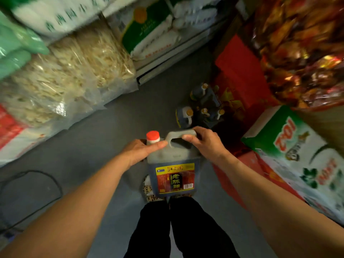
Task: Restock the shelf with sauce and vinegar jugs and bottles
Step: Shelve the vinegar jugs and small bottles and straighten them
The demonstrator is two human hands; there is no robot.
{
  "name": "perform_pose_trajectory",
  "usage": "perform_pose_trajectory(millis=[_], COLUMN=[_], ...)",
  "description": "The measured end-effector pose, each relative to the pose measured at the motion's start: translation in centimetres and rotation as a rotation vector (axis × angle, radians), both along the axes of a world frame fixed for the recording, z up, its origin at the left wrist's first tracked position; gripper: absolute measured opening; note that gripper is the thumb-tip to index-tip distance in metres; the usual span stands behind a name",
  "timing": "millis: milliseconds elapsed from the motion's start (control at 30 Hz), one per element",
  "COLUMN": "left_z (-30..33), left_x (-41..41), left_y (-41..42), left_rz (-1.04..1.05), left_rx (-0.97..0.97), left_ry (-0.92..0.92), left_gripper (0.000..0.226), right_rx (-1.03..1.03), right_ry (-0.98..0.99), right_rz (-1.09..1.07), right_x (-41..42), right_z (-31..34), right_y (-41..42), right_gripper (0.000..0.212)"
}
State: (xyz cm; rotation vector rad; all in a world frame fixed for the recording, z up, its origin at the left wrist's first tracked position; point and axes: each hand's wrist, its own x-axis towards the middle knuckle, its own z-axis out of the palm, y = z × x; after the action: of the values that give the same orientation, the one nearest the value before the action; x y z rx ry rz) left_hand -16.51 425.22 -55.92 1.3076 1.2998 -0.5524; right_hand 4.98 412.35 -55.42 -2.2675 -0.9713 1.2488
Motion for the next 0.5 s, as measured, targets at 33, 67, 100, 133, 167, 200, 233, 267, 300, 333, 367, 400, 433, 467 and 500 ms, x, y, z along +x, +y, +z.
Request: perform_pose_trajectory(millis=[33, 67, 100, 133, 167, 200, 233, 267, 300, 333, 367, 400, 433, 467, 500], left_z=[2.4, 5.0, 7.5, 10.1, 12.7, 15.4, 18.1, 20.6, 23.0, 25.2, 27.3, 29.4, 31.5, 33.3, 35.2], left_x=[0.2, 0.5, 0.8, 1.0, 1.4, 1.7, 2.0, 2.4, 2.9, 3.4, 4.1, 4.7, 5.6, 6.4, 7.4], left_y=[0.5, 1.0, 1.6, 2.2, 2.8, 3.2, 3.7, 4.1, 4.5, 5.0, 5.4, 5.8, 6.2, 6.7, 7.1], left_rz=[-0.024, -0.049, -0.066, -0.077, -0.086, -0.098, -0.107, -0.107, -0.099, -0.09, -0.085, -0.081, -0.081, -0.088, -0.097], left_rx=[0.024, 0.047, 0.066, 0.086, 0.111, 0.146, 0.187, 0.226, 0.255, 0.276, 0.292, 0.307, 0.327, 0.351, 0.381], left_ry=[-0.002, -0.006, -0.012, -0.02, -0.034, -0.049, -0.07, -0.102, -0.143, -0.184, -0.217, -0.244, -0.265, -0.278, -0.285], left_gripper=[0.083, 0.085, 0.091, 0.096, 0.099, 0.1, 0.1, 0.099, 0.098, 0.096, 0.096, 0.098, 0.104, 0.111, 0.117], right_rx=[0.008, 0.02, 0.038, 0.063, 0.091, 0.118, 0.143, 0.169, 0.199, 0.233, 0.266, 0.298, 0.331, 0.365, 0.396], right_ry=[-0.011, -0.024, -0.039, -0.057, -0.078, -0.099, -0.117, -0.135, -0.152, -0.166, -0.172, -0.174, -0.174, -0.175, -0.183], right_rz=[0.0, -0.003, -0.008, -0.012, -0.014, -0.018, -0.026, -0.036, -0.048, -0.058, -0.066, -0.074, -0.082, -0.087, -0.088], right_x=[0.1, 0.3, 0.5, 0.6, 0.7, 0.9, 1.1, 1.4, 1.7, 2.2, 2.6, 3.2, 3.9, 4.7, 5.6], right_z=[2.5, 5.1, 7.7, 10.4, 13.1, 15.7, 18.2, 20.7, 23.0, 25.2, 27.2, 29.0, 30.8, 32.5, 34.2], right_y=[0.4, 0.7, 0.9, 1.1, 1.3, 1.4, 1.5, 1.8, 2.1, 2.5, 2.8, 3.1, 3.5, 3.9, 4.3], right_gripper=[0.047, 0.049, 0.05, 0.049, 0.046, 0.044, 0.043, 0.043, 0.044, 0.044, 0.044, 0.044, 0.043, 0.042, 0.041])
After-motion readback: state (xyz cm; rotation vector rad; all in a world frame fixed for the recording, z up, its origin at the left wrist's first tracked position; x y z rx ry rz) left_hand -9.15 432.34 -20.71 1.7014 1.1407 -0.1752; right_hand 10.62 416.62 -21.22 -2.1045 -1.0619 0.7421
